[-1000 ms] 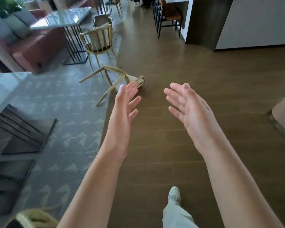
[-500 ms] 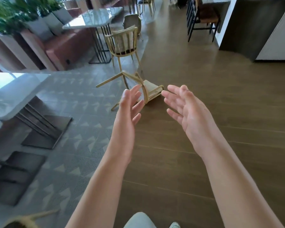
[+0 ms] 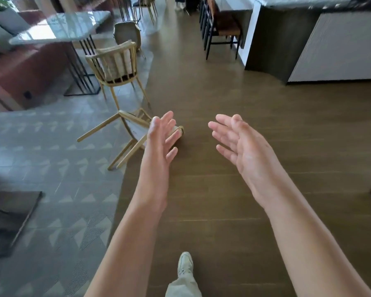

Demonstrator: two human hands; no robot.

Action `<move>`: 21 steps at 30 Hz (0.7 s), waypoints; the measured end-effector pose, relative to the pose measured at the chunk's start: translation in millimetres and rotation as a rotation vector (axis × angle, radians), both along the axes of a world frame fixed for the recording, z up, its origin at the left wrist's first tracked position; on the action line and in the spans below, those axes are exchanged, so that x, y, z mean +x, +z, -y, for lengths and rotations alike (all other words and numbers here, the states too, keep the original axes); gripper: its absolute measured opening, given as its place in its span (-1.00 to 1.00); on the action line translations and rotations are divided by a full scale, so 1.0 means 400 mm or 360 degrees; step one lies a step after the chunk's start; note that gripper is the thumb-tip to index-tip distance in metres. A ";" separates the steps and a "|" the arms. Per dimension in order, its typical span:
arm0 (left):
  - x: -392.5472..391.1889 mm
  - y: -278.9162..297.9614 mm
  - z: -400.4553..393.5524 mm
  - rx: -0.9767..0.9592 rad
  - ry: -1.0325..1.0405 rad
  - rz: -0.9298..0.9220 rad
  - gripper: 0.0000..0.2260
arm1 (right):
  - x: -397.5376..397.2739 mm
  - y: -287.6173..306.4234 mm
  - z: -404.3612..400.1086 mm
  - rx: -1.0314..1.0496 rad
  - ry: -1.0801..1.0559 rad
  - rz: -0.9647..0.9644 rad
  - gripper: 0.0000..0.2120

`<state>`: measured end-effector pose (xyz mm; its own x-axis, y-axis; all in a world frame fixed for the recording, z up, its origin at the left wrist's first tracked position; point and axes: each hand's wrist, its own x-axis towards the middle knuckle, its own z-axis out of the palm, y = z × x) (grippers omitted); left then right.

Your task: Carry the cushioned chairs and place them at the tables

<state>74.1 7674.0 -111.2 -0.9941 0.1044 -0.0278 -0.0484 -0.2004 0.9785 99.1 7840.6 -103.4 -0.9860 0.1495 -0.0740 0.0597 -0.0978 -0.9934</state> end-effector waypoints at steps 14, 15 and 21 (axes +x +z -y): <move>-0.459 0.004 -0.069 0.0015 -0.0181 -0.0068 -0.45 | -0.410 0.014 -0.058 0.0046 -0.0110 -0.0006 -0.37; -0.488 0.000 -0.078 0.0006 -0.0167 -0.0065 -0.45 | -0.442 0.009 -0.068 0.0043 -0.0099 -0.0002 -0.37; -0.706 -0.003 -0.150 -0.0064 -0.0047 -0.0044 -0.47 | -0.688 -0.011 -0.161 -0.0018 -0.0024 0.0016 -0.39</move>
